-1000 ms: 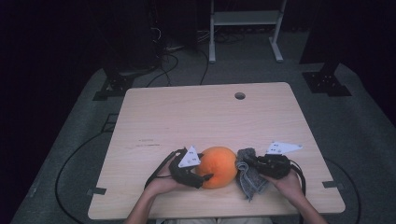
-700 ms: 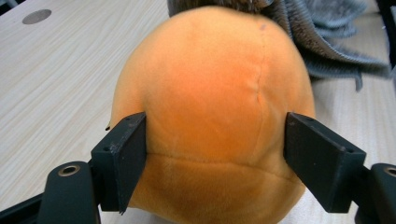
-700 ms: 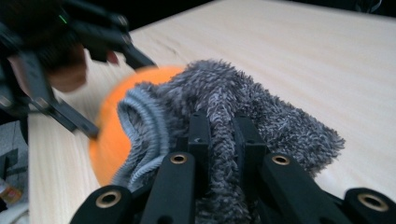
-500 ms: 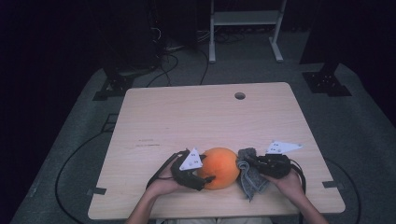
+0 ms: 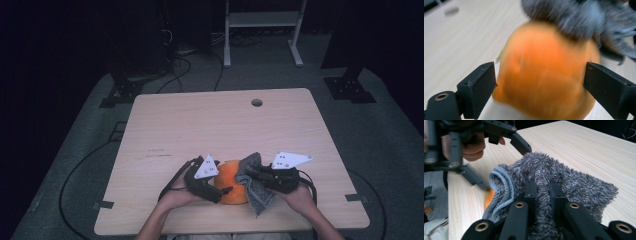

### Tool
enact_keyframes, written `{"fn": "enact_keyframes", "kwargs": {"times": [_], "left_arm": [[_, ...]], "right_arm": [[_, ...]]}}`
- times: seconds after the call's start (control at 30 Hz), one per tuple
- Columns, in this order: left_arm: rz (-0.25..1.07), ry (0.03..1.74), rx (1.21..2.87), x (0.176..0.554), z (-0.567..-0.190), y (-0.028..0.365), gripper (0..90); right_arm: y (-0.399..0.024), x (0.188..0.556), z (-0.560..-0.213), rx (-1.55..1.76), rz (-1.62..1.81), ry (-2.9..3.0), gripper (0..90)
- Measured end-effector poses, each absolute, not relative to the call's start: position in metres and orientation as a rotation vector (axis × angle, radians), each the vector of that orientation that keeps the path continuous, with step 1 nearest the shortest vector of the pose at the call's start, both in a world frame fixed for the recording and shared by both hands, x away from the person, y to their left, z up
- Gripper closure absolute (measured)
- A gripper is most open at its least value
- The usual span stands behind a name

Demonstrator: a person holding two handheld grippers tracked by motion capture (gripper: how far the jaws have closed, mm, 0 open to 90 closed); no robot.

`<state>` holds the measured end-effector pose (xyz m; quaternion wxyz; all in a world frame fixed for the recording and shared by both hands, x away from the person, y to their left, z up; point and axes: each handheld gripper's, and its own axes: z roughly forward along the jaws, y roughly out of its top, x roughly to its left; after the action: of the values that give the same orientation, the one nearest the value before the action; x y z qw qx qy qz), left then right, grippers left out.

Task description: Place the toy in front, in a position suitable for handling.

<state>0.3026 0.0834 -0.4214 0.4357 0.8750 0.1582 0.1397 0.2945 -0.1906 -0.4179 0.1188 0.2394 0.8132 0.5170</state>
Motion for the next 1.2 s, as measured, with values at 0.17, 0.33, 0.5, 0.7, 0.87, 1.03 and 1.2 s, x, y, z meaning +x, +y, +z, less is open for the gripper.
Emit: {"fn": "enact_keyframes", "kwargs": {"times": [0.17, 0.33, 0.5, 0.7, 0.87, 1.03, 1.2], "left_arm": [[0.315, 0.377, 2.169, 0.301, -0.430, 0.077, 19.8], [0.339, 0.365, 2.181, 0.297, -0.428, 0.073, 22.5], [0.363, 0.329, 2.184, 0.293, -0.424, 0.065, 22.5], [0.357, 0.258, 2.239, 0.286, -0.429, 0.063, 19.4], [0.343, 0.294, 2.195, 0.292, -0.431, 0.070, 20.1], [0.366, 0.356, 2.148, 0.296, -0.429, 0.067, 10.3], [0.255, 0.434, 2.150, 0.303, -0.432, 0.068, 8.7]], "right_arm": [[-0.206, 0.296, -0.426, 0.752, 1.491, 2.373, 79.0], [-0.230, 0.291, -0.432, 0.838, 1.380, 2.381, 78.9], [-0.213, 0.277, -0.408, 0.697, 1.475, 2.340, 78.9], [-0.164, 0.280, -0.396, 0.546, 1.413, 2.395, 78.9], [-0.175, 0.284, -0.408, 0.583, 1.386, 2.375, 79.0], [-0.193, 0.283, -0.414, 0.648, 1.394, 2.353, 79.0], [-0.210, 0.283, -0.419, 0.689, 1.421, 2.335, 79.0]]}}
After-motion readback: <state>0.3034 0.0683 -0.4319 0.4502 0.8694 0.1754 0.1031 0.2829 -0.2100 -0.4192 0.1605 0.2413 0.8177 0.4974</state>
